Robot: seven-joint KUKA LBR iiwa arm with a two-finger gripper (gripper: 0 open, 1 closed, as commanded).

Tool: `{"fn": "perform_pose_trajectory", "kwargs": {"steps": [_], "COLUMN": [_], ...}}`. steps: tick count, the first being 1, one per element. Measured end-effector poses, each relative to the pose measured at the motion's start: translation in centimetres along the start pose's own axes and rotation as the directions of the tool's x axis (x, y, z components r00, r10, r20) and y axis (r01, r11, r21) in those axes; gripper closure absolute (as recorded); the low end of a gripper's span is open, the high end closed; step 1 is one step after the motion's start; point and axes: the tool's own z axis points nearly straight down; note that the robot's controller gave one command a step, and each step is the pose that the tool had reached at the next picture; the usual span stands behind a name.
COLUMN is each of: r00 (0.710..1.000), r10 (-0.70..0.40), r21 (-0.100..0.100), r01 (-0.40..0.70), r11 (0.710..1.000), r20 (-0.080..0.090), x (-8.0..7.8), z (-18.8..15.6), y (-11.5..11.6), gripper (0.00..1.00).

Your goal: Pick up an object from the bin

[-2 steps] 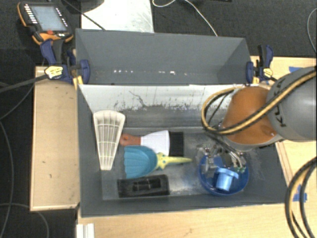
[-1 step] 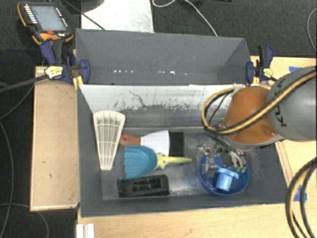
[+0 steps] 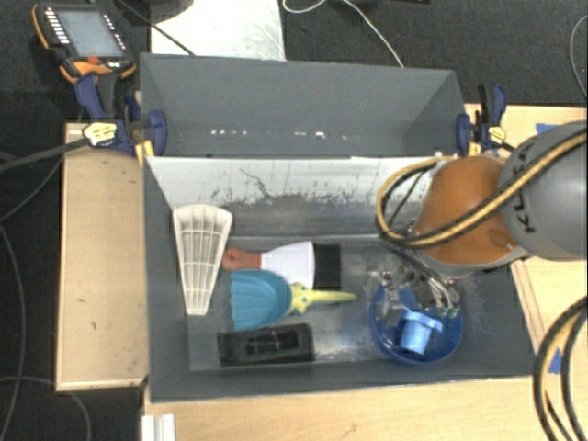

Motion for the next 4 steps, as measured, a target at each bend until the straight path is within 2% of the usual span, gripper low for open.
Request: {"fn": "perform_pose_trajectory", "kwargs": {"steps": [4], "r00": [1.0], "r10": [0.001], "r21": [-0.001], "r01": [-0.001], "r11": [1.0], "r20": [-0.002], "x": [0.0], "z": [-5.2], "y": [0.1], "gripper": [1.0]}}
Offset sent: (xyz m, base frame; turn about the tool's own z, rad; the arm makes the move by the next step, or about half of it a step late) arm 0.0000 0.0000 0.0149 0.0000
